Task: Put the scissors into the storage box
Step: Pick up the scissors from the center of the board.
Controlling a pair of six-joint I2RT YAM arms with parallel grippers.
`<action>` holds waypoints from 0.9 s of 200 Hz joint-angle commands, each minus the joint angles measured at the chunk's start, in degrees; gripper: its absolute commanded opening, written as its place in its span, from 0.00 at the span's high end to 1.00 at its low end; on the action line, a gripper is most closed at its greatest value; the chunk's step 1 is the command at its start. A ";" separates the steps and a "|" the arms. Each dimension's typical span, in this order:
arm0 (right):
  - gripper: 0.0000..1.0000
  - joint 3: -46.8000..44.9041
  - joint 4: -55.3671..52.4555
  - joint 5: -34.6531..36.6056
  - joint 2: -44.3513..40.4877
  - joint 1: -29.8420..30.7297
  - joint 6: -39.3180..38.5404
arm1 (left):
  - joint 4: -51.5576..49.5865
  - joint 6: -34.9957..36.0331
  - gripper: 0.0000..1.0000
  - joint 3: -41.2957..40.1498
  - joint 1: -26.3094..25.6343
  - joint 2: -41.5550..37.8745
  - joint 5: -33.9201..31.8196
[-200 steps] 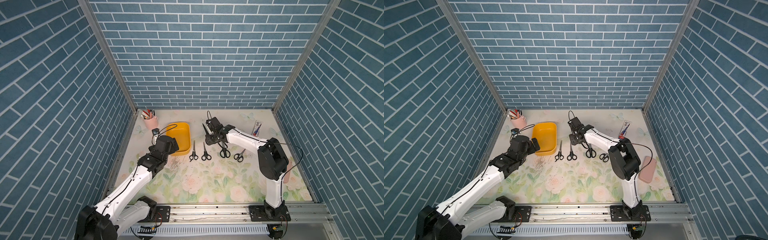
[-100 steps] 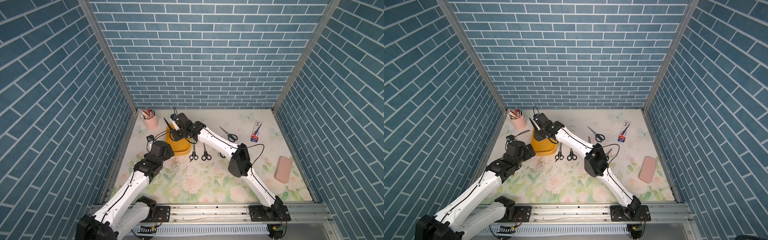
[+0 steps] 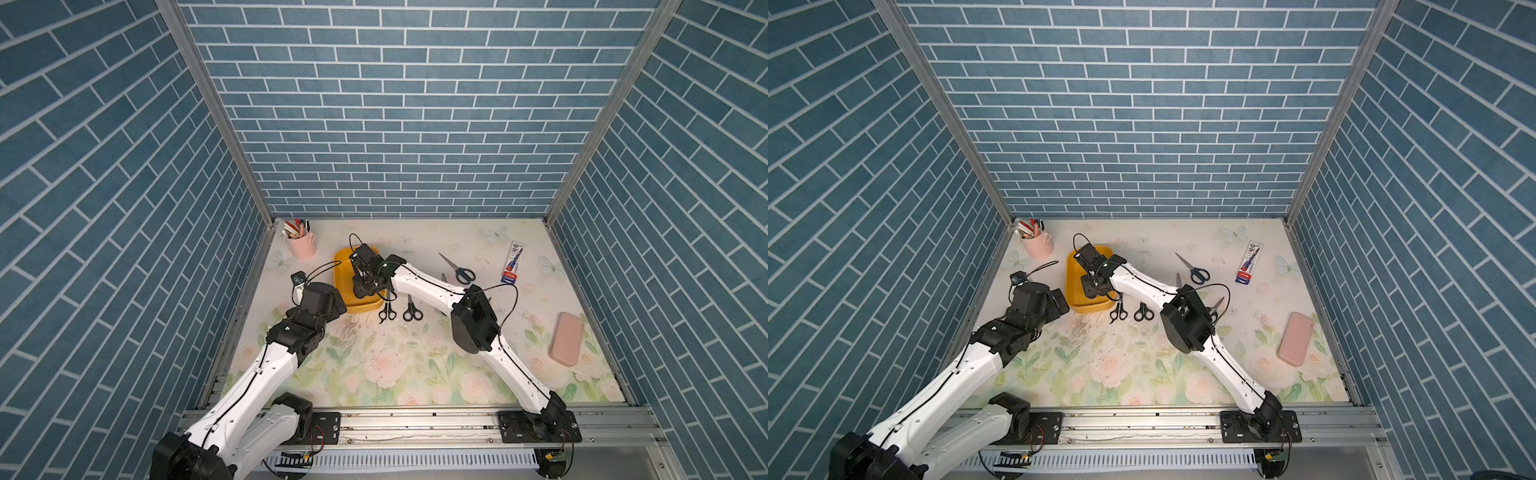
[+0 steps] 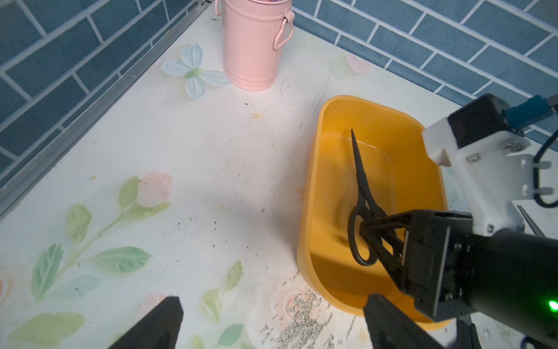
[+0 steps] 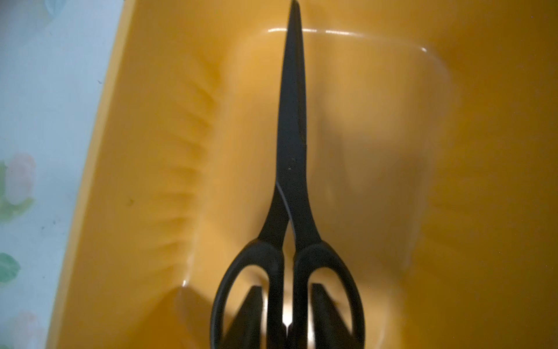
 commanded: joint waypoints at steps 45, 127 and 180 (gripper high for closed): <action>0.37 0.40 3.21 3.21 -10.28 0.09 -2.05 | 0.26 2.13 0.00 1.89 0.20 0.35 0.14; 0.44 -61.45 14.17 4.29 -51.01 -4.50 -0.05 | 0.25 2.79 0.06 9.05 -10.24 8.42 0.24; 0.51 -66.96 14.05 -2.35 -45.56 -3.00 2.68 | 5.24 1.41 0.03 7.14 -17.70 15.64 8.71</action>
